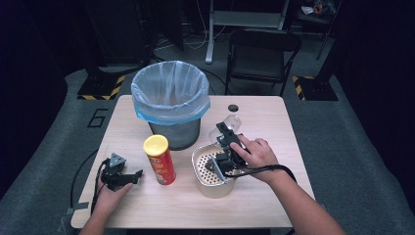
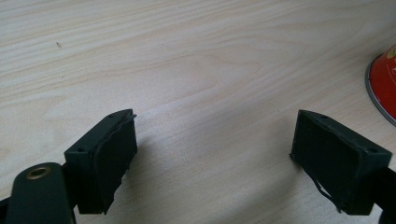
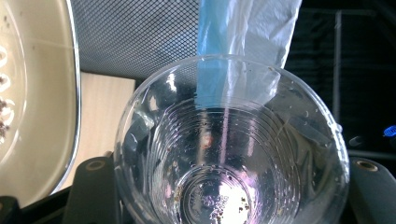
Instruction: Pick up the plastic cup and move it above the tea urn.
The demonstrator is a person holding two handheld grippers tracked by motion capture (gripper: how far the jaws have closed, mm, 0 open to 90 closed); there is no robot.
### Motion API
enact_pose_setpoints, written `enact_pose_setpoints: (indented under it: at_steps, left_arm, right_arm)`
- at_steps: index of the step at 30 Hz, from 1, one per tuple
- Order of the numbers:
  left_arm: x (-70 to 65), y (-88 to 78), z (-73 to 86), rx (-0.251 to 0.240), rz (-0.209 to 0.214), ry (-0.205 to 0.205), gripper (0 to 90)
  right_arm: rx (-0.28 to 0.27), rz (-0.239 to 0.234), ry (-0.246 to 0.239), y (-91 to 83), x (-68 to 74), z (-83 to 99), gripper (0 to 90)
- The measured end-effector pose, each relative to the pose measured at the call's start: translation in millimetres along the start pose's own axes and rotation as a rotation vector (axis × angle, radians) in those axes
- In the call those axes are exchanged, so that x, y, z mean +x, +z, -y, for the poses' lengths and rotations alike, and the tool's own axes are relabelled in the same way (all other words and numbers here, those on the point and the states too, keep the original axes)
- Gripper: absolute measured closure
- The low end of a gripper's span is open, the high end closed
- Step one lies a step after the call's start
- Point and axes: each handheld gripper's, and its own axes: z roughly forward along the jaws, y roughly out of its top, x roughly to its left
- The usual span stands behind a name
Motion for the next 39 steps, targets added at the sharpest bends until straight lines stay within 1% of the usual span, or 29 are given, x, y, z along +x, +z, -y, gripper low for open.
enact_pose_setpoints:
  at_steps: [1,2,3,4,5,6,7,8,9,13,16,17,18,19,20,22,23,24,25,26,27,28,29,30,31,32,37,38,39]
  left_arm:
    - [0.0,0.0,0.0,0.000,0.000,0.000,13.7]
    - [0.0,0.0,0.0,0.000,0.000,0.000,13.7]
    - [0.0,0.0,0.0,0.000,0.000,-0.001,13.6]
    - [0.0,0.0,0.0,0.000,0.000,0.000,13.7]
    - [0.0,0.0,0.0,0.000,0.000,0.000,13.7]
    - [0.0,0.0,0.0,0.000,0.000,0.000,13.7]
    - [0.0,0.0,0.0,0.000,0.000,0.000,13.7]
    - [0.0,0.0,0.0,0.000,0.001,0.000,13.6]
    - [0.0,0.0,0.0,0.000,0.001,0.000,13.6]
    - [-0.1,0.0,0.0,0.000,0.000,-0.001,13.7]
    - [0.0,0.0,0.0,0.000,0.000,0.000,13.7]
    - [0.0,0.0,0.0,0.000,0.000,0.000,13.6]
    - [0.0,0.0,0.0,0.000,0.000,0.000,13.6]
    - [0.0,0.0,0.0,0.000,0.000,0.000,13.6]
    - [0.0,0.0,0.0,0.000,0.000,0.000,13.6]
    - [0.0,0.0,0.0,0.000,0.000,0.000,13.6]
    - [-0.1,0.0,0.0,0.000,0.000,-0.001,13.6]
    - [0.0,0.0,0.0,0.000,0.000,0.000,13.6]
    - [0.0,0.0,0.0,0.000,0.000,0.000,13.6]
    - [0.0,0.0,0.0,0.000,0.000,0.000,13.6]
    - [0.0,0.0,0.0,0.000,0.000,0.000,13.6]
    - [0.0,0.0,0.0,0.000,0.000,0.000,13.6]
    - [0.0,0.0,0.0,0.000,0.000,0.000,13.6]
    - [0.0,0.0,0.0,0.000,0.000,0.000,13.7]
    - [0.0,0.0,0.0,0.000,0.000,0.000,13.7]
    - [0.0,0.0,0.0,0.000,0.000,0.000,13.7]
    - [0.0,0.0,0.0,0.000,0.000,0.000,13.7]
    - [0.0,0.0,0.0,0.000,0.000,0.000,13.7]
    - [0.0,-0.1,0.0,0.001,0.000,0.000,13.7]
  right_arm:
    - [-0.001,-0.039,0.105,-0.8,-3.7,0.8,34.4]
    - [-0.006,-0.059,0.124,0.2,-8.7,1.2,34.4]
    - [0.001,-0.065,0.175,-0.2,-10.0,1.9,34.4]
    - [-0.008,-0.077,0.181,1.0,-14.6,2.7,34.4]
    - [-0.011,-0.090,0.220,1.4,-18.2,4.0,34.4]
    - [-0.011,-0.090,0.220,1.4,-18.2,4.0,34.4]
    - [-0.021,-0.123,0.321,2.4,-25.9,7.7,34.4]
    - [-0.026,-0.143,0.368,2.7,-28.9,9.7,34.4]
    - [-0.026,-0.143,0.368,2.7,-28.9,9.7,34.4]
    - [-0.023,-0.199,0.518,4.2,-37.1,17.4,34.5]
    - [-0.040,-0.257,0.683,5.8,-44.4,26.5,34.5]
    - [-0.064,-0.297,0.813,6.8,-49.6,35.0,34.6]
    - [-0.070,-0.315,0.858,7.6,-51.0,37.8,34.6]
    - [-0.073,-0.341,0.917,8.4,-52.8,41.8,34.5]
    - [-0.073,-0.341,0.917,8.4,-52.8,41.8,34.5]
    - [-0.083,-0.393,1.037,9.8,-55.6,49.6,34.6]
    - [-0.098,-0.429,1.118,10.5,-58.3,55.2,34.6]
    - [-0.098,-0.429,1.118,10.5,-58.3,55.2,34.6]
    - [-0.111,-0.463,1.204,12.1,-61.5,60.7,34.7]
    - [-0.111,-0.463,1.204,12.1,-61.5,60.7,34.7]
    - [-0.128,-0.508,1.291,14.4,-63.9,66.7,34.6]
    - [-0.128,-0.508,1.291,14.4,-63.9,66.7,34.6]
    - [-0.132,-0.523,1.321,14.9,-64.4,68.7,34.6]
    - [-0.127,-0.544,1.372,15.2,-65.3,73.9,34.6]
    - [-0.119,-0.545,1.380,14.8,-65.3,75.8,34.5]
    - [-0.118,-0.541,1.373,14.5,-65.3,78.0,34.5]
    - [-0.088,-0.532,1.419,6.6,-63.9,87.5,34.3]
    - [-0.086,-0.515,1.404,4.7,-63.8,90.3,34.3]
    - [-0.074,-0.514,1.413,1.8,-63.6,91.6,34.2]
